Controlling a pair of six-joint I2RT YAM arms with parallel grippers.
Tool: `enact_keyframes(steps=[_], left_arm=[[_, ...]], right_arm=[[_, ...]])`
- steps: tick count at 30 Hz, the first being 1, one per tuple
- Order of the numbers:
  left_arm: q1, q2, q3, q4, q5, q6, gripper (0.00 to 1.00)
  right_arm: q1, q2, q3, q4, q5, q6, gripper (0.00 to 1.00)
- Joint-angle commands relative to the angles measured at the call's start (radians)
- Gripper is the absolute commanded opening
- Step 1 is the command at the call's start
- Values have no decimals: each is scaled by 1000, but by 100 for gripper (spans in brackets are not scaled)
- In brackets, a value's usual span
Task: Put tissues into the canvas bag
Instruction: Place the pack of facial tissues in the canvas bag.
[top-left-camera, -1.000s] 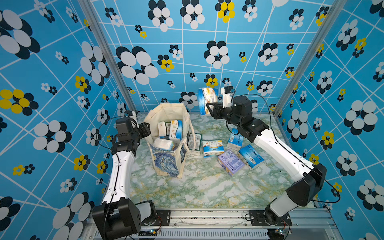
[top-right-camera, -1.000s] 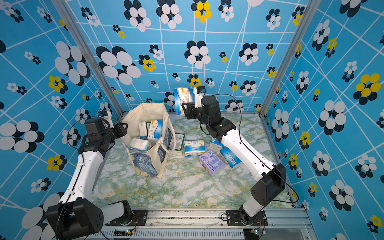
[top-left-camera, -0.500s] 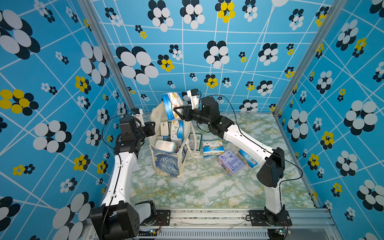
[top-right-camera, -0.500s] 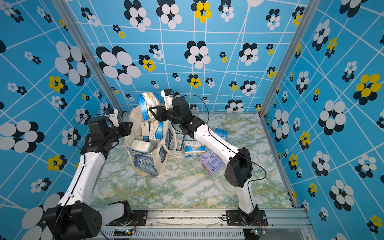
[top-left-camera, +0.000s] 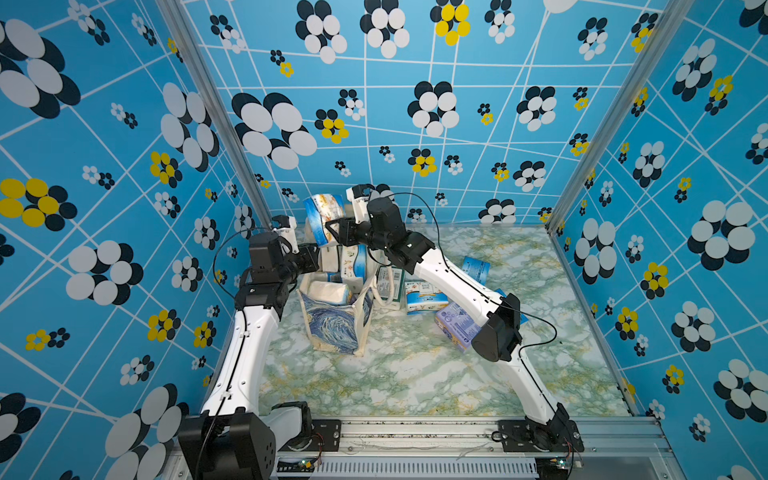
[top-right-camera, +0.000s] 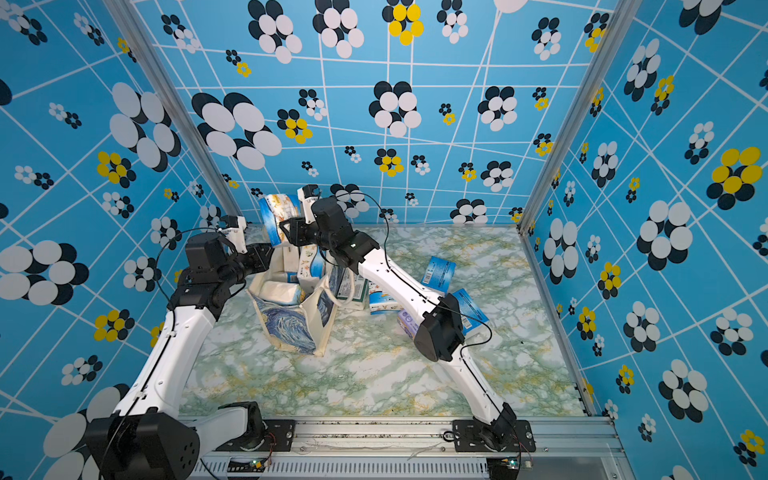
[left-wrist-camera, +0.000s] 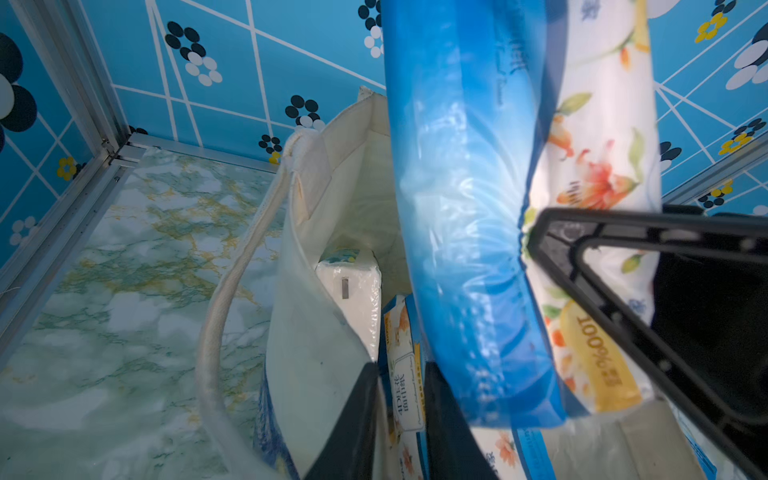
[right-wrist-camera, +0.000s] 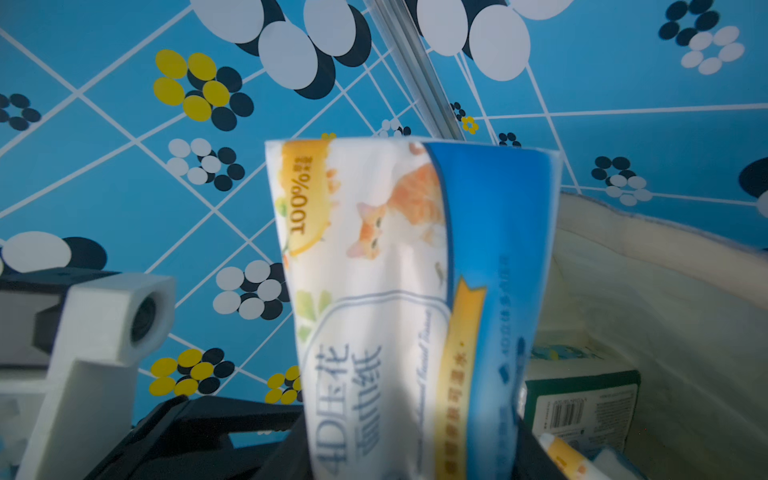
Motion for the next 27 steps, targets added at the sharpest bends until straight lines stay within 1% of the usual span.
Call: enact_keyframes(steps=[1, 3, 6, 8, 10, 12, 14, 16, 19, 22, 23, 27], left_arm=[[-15, -59, 5, -15, -2, 24, 23], [-14, -75, 8, -34, -24, 34, 24], [-14, -91, 12, -58, -57, 42, 24], [-16, -99, 10, -68, -73, 45, 24], [-15, -108, 9, -73, -82, 47, 24], [-15, -113, 9, -79, -88, 49, 24], [-14, -117, 13, -86, -93, 54, 24], [-14, -122, 16, -95, -103, 58, 24], [-13, -128, 20, -108, -116, 70, 24], [-13, -124, 33, -125, -122, 83, 24], [-13, -121, 42, -132, -118, 86, 24], [-23, -121, 74, -141, -104, 89, 24]], right_arm=[[9, 55, 72, -118, 128, -69, 51], [10, 72, 82, -131, 136, -78, 51], [10, 89, 94, -156, 154, -83, 57], [9, 92, 96, -166, 152, -87, 67], [9, 87, 96, -170, 132, -99, 74], [10, 72, 94, -172, 113, -115, 85], [10, 49, 91, -176, 102, -139, 92], [9, 11, 74, -176, 96, -165, 96], [8, -85, -13, -145, 106, -204, 98], [6, -207, -167, -82, 135, -243, 98], [6, -270, -216, -70, 154, -258, 99], [-2, -429, -384, -57, 220, -307, 99]])
